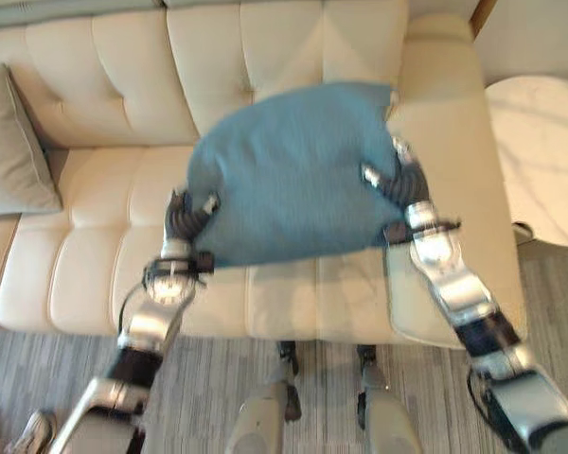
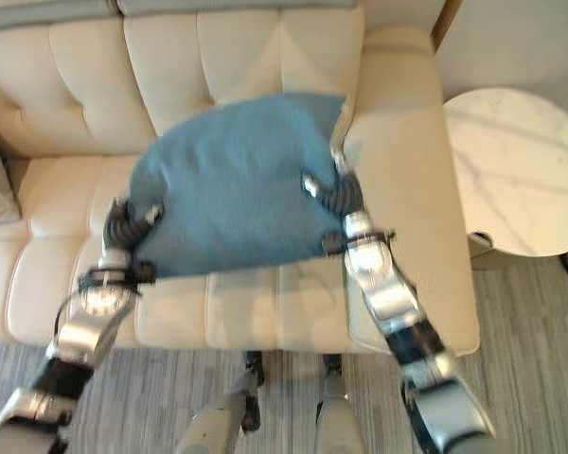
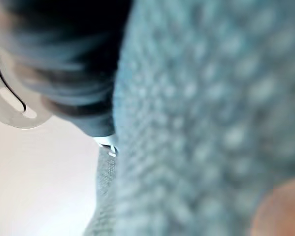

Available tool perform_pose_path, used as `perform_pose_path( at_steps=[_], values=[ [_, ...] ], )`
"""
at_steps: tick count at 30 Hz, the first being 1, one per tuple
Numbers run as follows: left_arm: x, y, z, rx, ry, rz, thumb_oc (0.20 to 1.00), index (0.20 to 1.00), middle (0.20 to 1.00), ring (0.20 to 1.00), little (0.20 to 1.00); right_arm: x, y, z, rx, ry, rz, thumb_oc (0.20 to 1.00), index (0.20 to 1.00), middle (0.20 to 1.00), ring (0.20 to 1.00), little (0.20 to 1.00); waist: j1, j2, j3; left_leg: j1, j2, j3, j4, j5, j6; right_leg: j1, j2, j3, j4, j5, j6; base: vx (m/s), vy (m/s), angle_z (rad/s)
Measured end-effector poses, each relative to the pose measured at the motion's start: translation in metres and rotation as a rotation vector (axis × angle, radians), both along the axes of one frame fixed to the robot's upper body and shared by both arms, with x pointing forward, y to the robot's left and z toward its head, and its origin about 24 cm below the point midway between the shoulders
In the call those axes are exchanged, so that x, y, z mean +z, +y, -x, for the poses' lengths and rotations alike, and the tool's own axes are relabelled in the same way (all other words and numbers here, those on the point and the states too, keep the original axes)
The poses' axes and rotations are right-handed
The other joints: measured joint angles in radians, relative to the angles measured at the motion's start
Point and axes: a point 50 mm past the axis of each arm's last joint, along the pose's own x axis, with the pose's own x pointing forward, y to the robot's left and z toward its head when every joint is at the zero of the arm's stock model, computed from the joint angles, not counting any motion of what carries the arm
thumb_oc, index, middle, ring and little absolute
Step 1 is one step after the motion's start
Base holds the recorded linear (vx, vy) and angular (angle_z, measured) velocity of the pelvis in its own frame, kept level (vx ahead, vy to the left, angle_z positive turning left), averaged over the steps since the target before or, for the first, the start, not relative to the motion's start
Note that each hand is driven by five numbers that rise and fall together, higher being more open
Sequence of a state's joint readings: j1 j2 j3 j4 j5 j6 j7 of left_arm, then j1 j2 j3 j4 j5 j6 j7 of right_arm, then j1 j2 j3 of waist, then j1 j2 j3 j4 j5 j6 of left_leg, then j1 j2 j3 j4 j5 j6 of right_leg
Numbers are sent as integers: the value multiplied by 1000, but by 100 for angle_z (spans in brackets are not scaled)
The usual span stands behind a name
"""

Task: Pick up all the scattered cushions and arrange them neatly on the sofa.

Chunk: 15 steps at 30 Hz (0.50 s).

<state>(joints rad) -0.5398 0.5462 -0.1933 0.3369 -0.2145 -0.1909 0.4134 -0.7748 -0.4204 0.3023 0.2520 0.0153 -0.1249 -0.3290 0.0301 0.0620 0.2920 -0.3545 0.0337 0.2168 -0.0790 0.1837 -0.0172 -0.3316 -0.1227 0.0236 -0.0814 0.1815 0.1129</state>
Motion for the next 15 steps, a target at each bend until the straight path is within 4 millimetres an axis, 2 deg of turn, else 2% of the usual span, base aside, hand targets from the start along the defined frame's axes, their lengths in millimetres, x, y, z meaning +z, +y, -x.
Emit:
perform_pose_path(
  at_steps=[1,4,7,8,9,10,13,15],
  values=[
    [10,0,-3,6,-33,-4,200,200,200,200,200,8,1,-1,-8,-26,-6,200,200,200,200,200,5,1,0,-11,1,0,0,5,5,-12,1,0,0,2,-2,30,-27,13],
    [81,-9,-23,40,-234,-35,200,200,200,200,200,66,-5,-7,-109,-207,-8,200,200,200,200,200,15,23,18,-76,-1,-42,0,28,19,-54,2,-42,0,4,-5,28,-28,32],
    [115,-14,-33,77,-320,-28,200,200,200,200,200,95,-3,-11,-158,-280,-44,200,200,200,200,200,24,24,21,-102,-2,-54,0,28,19,-75,2,-54,0,4,-5,-3,-25,10],
    [122,-16,-34,84,-335,-29,200,200,200,200,200,102,-2,-12,-169,-297,-56,507,507,507,507,507,27,24,22,-107,-3,-63,0,28,19,-79,4,-58,0,4,-5,-12,-23,6],
    [127,-17,-39,95,-336,-43,959,959,959,959,959,104,-2,-17,-179,-296,-63,1000,1000,1000,1000,1000,28,25,22,-110,-3,-74,0,28,19,-81,3,-63,0,4,-5,-35,-21,8],
    [131,-17,-42,102,-331,-46,1000,1000,1000,1000,1000,105,-3,-20,-187,-278,-76,1000,1000,1000,1000,1000,28,25,23,-117,-3,-78,0,28,19,-84,3,-74,0,4,-5,-3,-31,11],
    [131,-10,-51,137,-268,-65,1000,1000,1000,1000,1000,92,-14,-34,-224,-177,-96,1000,1000,1000,1000,1000,28,25,23,-129,-2,-98,0,28,19,-90,2,-83,1,1,-1,-22,-45,10],
    [125,-1,-55,159,-205,-127,1000,1000,1000,1000,1000,80,-17,-42,-226,-108,-43,1000,1000,1000,1000,1000,28,23,26,-136,-2,-99,0,28,19,-96,4,-84,1,0,0,-26,-51,3]
  ],
)
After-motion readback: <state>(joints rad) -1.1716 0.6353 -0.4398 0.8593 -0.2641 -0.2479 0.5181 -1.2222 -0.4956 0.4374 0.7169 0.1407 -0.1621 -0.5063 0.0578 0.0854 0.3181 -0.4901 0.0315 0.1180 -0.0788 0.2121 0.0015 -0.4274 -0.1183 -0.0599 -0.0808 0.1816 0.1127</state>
